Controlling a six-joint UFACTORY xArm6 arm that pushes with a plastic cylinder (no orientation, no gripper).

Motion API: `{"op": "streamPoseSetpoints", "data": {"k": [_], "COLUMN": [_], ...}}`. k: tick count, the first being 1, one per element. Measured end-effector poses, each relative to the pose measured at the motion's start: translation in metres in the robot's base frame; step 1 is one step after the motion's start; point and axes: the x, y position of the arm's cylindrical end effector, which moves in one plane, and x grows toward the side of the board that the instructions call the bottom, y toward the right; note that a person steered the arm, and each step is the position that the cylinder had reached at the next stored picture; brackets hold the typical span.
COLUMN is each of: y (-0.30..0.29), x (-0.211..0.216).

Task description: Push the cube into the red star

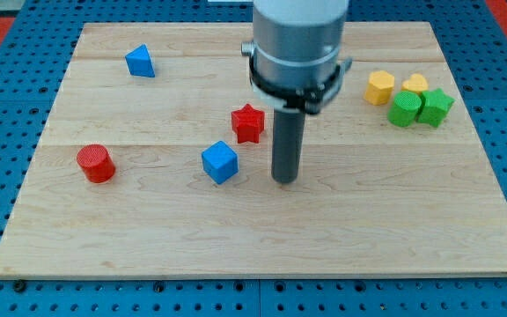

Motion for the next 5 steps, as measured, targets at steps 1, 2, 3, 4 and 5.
{"op": "streamPoseSetpoints", "data": {"k": [1, 2, 3, 4, 5], "y": [-0.029, -0.072, -0.088, -0.097, -0.152], "x": [0.021, -0.018, -0.076, -0.074, -0.063]}}
